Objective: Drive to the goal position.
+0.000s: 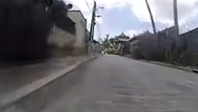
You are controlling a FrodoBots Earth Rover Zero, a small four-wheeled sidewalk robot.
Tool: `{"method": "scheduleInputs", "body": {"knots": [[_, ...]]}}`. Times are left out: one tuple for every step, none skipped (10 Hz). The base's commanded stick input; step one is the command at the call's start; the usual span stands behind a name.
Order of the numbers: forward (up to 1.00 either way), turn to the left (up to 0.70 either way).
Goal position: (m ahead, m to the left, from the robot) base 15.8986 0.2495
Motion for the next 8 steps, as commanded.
{"method": "scheduleInputs", "body": {"knots": [[1.0,-0.4],[1.0,-0.4],[1.0,-0.39],[1.0,-0.1],[1.0,0.0],[1.0,0.0],[1.0,0.0],[1.0,0.0]]}}
